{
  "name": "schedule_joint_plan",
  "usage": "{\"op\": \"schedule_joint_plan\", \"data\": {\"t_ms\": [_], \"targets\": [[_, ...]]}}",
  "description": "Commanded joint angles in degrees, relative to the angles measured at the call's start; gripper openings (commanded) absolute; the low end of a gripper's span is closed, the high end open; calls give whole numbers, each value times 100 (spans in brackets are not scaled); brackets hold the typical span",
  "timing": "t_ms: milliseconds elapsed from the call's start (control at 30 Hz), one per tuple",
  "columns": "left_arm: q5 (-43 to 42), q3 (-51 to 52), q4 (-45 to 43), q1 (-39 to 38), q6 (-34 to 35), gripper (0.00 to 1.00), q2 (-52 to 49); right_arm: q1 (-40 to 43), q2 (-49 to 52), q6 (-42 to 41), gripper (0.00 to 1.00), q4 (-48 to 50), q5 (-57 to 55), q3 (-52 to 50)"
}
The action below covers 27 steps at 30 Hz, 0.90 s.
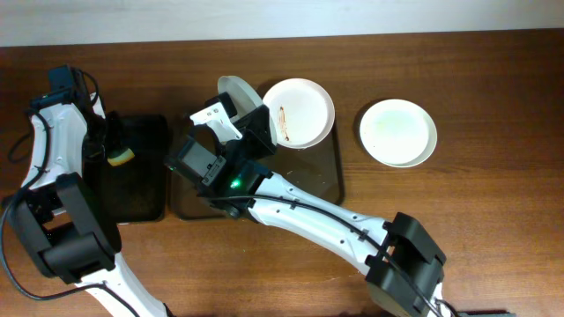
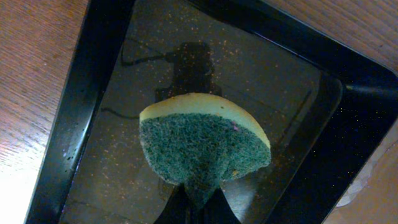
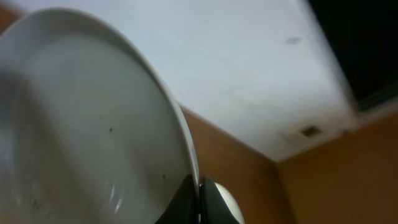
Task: Clean dirty plates on tray and stack at the side
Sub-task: 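Stack the plate onto the first plate with the right gripper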
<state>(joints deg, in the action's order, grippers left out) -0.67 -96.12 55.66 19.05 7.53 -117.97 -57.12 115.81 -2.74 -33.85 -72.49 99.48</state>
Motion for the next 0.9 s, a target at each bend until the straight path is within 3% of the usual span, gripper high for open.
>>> {"op": "schedule_joint_plan", "data": {"t_ms": [0,100,200,333,433,633,667,700,767,867], "targets": [[-68,-46,-11,-2,-74,1,-74,612,-457,-487,4,-472,2752,83],[-151,-46,-9,-2,-72,1,-74,2015,-1130,-844,4,-809,5928,83],[-173,-46,-11,-2,-74,1,-74,3832,-1362,-1281,4,-1340,7733,83],[-170,-46,-17,-2,-74,1,-74,5928,-1147,-1300,4,-2144,7735,79],[-153,-46,-103,-2,-74,0,-76,6992,-737,-1298,4,-2253,7722,-160],[-153,-46,-116,-2,-74,1,-136,7178,7,-1296,5,-1655,7812,-1126],[-151,-46,-116,-2,-74,1,-153,7138,9,-1294,45,-1624,7829,-1169],[-151,-46,-116,-2,-74,0,-179,7088,4,-1235,60,-1624,7945,-1163],[-153,-46,-116,-2,-74,1,-297,6926,-24,-955,69,-1635,8771,-933],[-153,-46,-118,-2,-74,0,-407,6255,-70,-1158,64,-1598,9200,-402]]}}
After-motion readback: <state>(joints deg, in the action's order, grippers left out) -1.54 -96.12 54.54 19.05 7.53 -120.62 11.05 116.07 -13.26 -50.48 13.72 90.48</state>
